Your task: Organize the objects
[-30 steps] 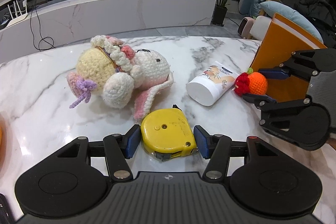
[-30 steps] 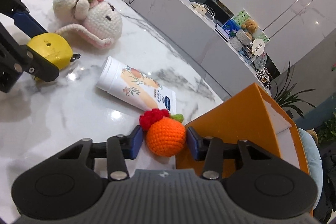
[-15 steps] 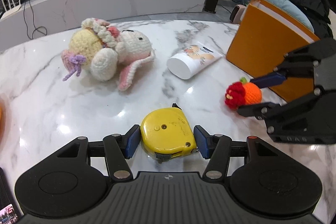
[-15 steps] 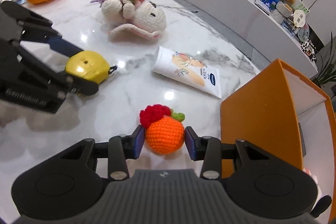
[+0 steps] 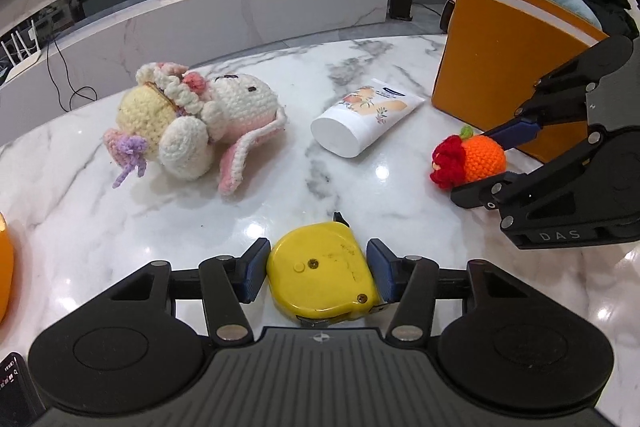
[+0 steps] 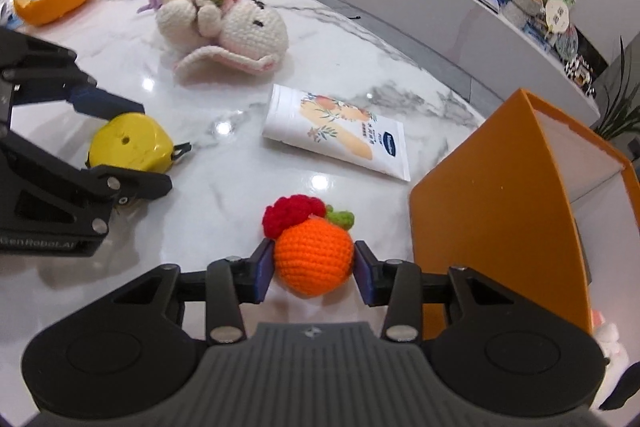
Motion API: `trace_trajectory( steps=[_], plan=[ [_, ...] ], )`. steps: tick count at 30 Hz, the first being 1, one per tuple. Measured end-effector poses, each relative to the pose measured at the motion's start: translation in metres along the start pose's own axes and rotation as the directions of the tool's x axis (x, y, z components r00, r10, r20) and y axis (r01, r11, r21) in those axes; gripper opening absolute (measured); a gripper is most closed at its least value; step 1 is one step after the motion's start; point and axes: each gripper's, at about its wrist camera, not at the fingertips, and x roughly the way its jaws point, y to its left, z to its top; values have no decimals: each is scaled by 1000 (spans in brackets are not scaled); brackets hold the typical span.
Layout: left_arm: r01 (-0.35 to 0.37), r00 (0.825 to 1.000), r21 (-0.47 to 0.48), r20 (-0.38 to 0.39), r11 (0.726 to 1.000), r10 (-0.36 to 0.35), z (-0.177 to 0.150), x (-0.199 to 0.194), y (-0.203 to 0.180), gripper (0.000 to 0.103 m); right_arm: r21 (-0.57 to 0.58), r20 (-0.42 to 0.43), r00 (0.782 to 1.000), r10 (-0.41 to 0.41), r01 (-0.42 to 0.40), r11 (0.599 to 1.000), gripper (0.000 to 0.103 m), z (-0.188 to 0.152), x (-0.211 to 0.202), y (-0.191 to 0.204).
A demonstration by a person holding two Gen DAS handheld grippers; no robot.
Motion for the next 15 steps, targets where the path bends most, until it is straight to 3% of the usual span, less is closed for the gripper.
trace_trajectory(
  steps=[5, 15],
  plan=[
    [38, 999, -46, -2, 998, -38, 4, -5, 3, 62, 17, 15, 1000, 5, -5, 1000, 43, 1, -7, -3],
    [10, 998, -80, 55, 997, -6, 19, -22, 5, 62, 98, 103, 995, -14, 3, 995, 43, 14, -35, -22]
  ],
)
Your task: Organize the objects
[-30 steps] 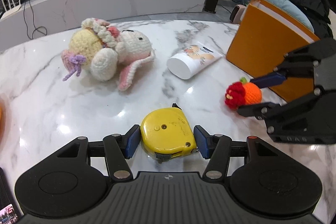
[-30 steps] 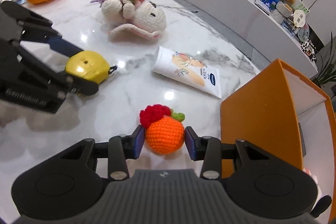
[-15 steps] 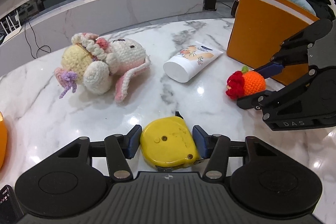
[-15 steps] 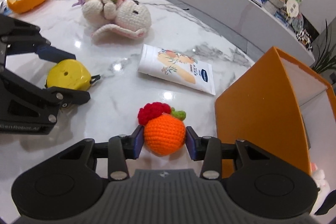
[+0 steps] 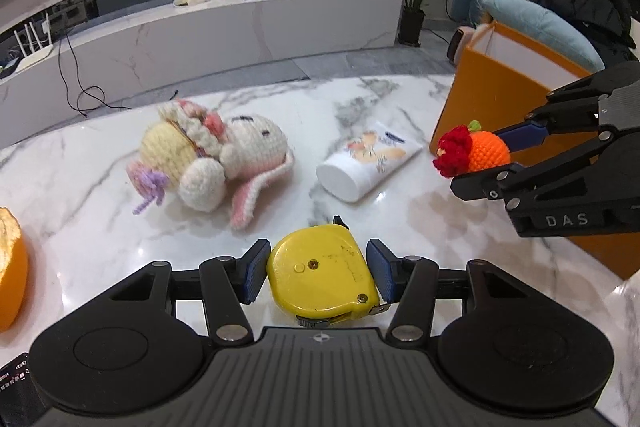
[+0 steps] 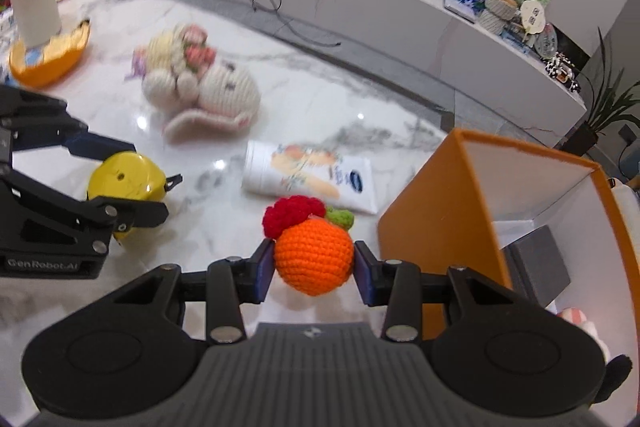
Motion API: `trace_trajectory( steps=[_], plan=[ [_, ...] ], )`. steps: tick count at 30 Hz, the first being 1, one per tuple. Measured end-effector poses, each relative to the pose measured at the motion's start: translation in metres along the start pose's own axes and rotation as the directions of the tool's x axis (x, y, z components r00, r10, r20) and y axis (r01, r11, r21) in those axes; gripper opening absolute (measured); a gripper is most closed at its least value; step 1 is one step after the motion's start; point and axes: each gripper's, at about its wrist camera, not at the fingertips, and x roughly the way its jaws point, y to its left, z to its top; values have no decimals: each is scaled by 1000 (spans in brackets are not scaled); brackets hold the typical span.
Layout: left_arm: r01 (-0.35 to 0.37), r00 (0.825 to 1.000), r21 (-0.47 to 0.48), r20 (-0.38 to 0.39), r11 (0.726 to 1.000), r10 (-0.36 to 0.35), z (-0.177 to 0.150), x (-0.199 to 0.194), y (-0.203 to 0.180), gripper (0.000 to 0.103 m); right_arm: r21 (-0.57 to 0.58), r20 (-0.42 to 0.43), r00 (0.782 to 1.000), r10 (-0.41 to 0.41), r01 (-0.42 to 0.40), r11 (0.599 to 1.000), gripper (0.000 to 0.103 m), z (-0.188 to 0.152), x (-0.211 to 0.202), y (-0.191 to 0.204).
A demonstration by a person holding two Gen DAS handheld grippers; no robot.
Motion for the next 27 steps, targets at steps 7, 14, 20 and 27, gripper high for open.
trace_trajectory(
  steps=[7, 14, 20, 27],
  plan=[
    [-13, 1000, -1, -18, 1000, 13, -2, -6, -4, 62, 57, 72, 997, -12, 8, 998, 43, 13, -17, -13],
    [-12, 1000, -16, -13, 1000, 12, 5, -22, -18, 62, 113, 156, 987, -33, 15, 993, 43, 19, -44, -30],
    [-24, 1000, 48, 20, 999, 23, 32, -37, -40, 62, 162, 194, 980, -46, 14, 987, 43, 13, -65, -50],
    [-20, 999, 115, 40, 993, 15, 58, -44, -71, 62, 239, 229, 971, -68, 12, 971, 43, 3, -83, -78]
  ],
)
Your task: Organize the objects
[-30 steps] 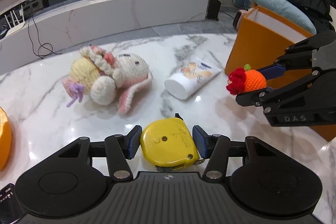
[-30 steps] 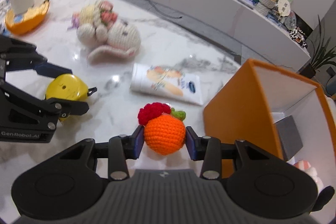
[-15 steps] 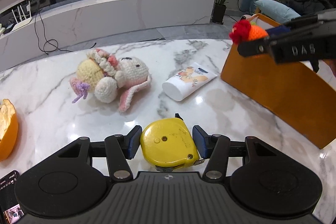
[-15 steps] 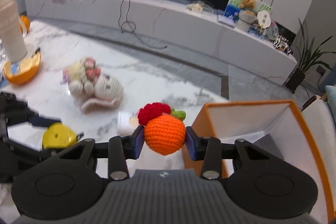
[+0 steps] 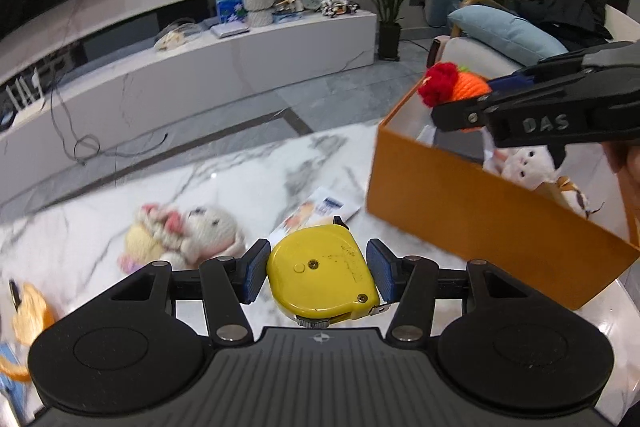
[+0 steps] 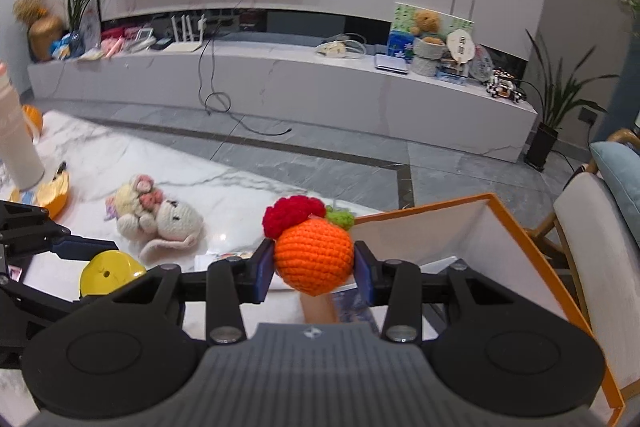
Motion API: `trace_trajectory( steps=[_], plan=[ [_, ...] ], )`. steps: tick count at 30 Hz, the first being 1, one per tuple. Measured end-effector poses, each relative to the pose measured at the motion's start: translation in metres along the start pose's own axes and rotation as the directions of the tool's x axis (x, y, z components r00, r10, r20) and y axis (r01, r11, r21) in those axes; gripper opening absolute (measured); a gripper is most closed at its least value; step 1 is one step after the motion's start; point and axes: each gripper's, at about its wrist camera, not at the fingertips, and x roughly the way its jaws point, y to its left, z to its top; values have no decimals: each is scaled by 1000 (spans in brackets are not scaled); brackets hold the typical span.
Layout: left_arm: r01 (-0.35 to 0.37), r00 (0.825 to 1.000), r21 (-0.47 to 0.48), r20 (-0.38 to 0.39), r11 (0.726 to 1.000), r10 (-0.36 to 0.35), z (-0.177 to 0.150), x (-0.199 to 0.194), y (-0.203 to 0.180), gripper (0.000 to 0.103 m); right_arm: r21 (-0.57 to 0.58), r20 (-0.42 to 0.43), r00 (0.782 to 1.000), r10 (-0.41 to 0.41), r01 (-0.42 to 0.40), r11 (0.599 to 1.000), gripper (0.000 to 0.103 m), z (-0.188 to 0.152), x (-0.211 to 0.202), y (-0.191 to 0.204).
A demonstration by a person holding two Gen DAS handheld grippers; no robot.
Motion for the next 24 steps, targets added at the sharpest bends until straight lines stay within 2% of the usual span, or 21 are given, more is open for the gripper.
trace_trajectory(
  steps=[6, 14, 24],
  plan=[
    [0, 1000, 48, 14, 999, 0, 21, 1, -20, 62, 41, 12, 1000, -20, 20, 999, 43, -1, -5, -19],
    [32, 999, 112, 32, 993, -36, 44, 8, -53, 62, 96, 22, 998, -54, 52, 994, 43, -6, -14, -47],
    [63, 995, 147, 73, 987, -75, 76, 19, -88, 62, 177, 6, 994, -108, 105, 979, 43, -12, -17, -83]
  ],
)
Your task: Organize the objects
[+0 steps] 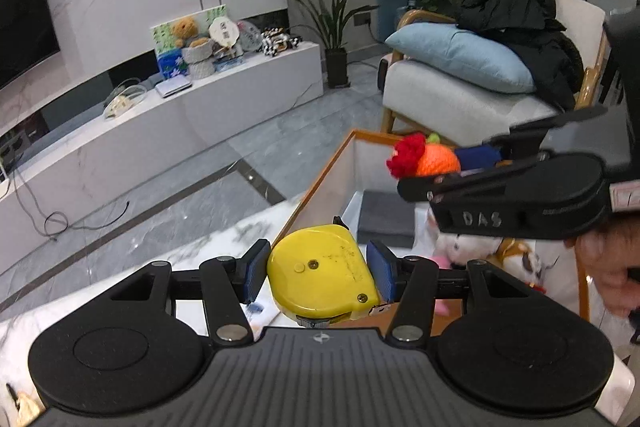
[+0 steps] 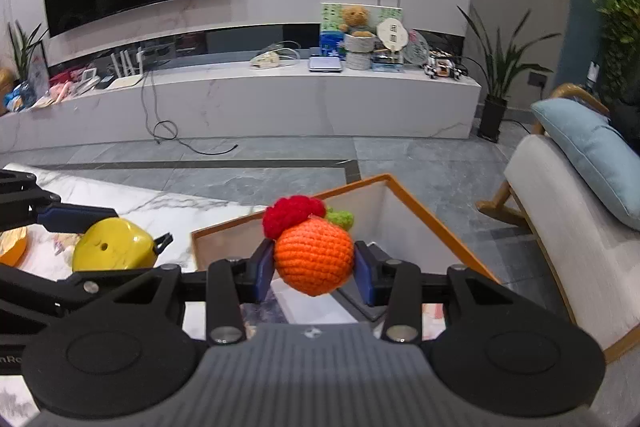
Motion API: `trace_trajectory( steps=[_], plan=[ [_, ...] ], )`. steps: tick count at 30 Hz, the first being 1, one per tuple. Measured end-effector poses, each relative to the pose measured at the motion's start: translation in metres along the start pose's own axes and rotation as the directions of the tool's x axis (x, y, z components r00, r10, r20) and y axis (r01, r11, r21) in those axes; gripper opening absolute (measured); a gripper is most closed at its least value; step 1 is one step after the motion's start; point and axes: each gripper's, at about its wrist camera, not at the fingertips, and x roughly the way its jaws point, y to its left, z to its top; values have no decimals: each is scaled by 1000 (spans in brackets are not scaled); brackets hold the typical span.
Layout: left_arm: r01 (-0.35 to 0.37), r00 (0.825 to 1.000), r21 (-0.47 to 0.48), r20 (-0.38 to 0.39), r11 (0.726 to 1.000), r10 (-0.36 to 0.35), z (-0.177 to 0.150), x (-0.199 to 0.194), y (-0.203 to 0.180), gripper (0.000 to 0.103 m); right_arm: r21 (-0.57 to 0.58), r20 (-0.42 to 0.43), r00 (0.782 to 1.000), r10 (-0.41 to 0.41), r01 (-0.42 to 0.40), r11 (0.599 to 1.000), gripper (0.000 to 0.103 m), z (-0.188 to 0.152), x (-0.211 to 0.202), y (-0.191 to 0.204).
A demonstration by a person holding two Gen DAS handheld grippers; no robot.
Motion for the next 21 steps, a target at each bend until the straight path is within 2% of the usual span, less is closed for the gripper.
trace_trajectory(
  steps=[9, 15, 21],
  plan=[
    [36, 999, 27, -12, 999, -35, 16, 25, -21, 62, 107, -35, 997, -72, 75, 991, 43, -3, 7, -36],
    [46, 997, 38, -57, 998, -44, 15, 50, -32, 62, 153, -39, 996, -77, 82, 985, 43, -10, 16, -47],
    [43, 995, 49, -95, 998, -38, 11, 72, -45, 62, 195, -85, 993, -83, 99, 976, 43, -23, 41, -59]
  ],
)
